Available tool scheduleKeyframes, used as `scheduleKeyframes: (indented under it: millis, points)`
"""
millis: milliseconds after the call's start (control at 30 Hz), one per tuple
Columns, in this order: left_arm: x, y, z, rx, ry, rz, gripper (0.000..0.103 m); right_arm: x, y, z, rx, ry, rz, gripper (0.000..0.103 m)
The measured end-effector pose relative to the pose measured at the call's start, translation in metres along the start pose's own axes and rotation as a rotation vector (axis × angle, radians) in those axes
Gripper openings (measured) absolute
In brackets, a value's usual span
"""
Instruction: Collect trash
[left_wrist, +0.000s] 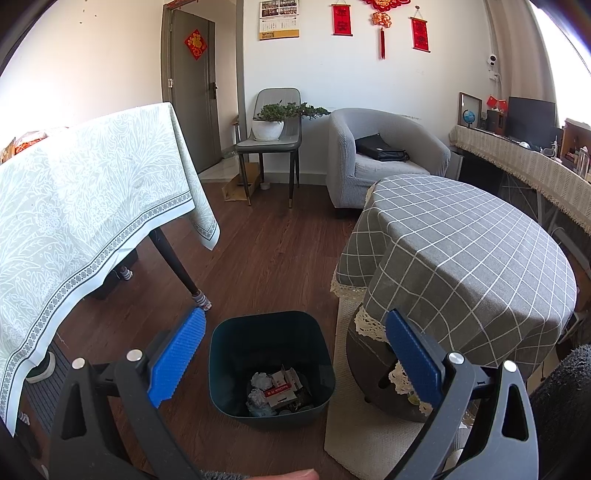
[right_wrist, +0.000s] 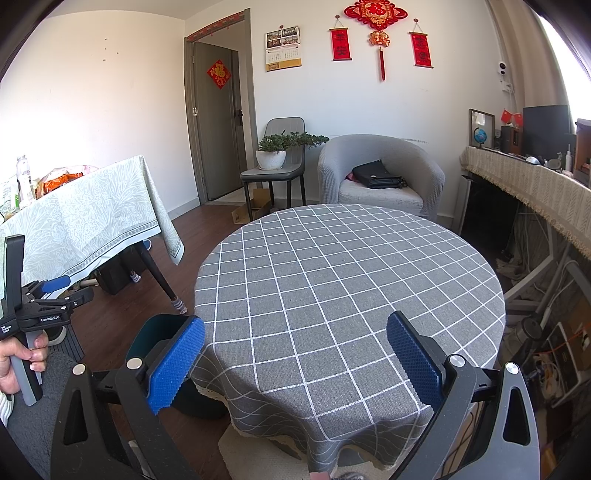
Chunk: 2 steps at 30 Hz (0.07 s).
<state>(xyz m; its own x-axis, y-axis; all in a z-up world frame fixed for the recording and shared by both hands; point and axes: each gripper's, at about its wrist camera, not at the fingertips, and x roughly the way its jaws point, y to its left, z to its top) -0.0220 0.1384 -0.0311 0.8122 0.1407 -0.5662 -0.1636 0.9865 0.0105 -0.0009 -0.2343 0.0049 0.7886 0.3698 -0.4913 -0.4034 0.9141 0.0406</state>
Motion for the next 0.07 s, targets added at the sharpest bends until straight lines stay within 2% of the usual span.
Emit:
scheduleKeyframes:
  millis: [67]
  points:
    - [0.0009, 0.0005, 0.0009, 0.0, 0.001, 0.001, 0.1, 0.0001, 0.0001, -0.0001, 0.0, 0.002, 0.0, 0.1]
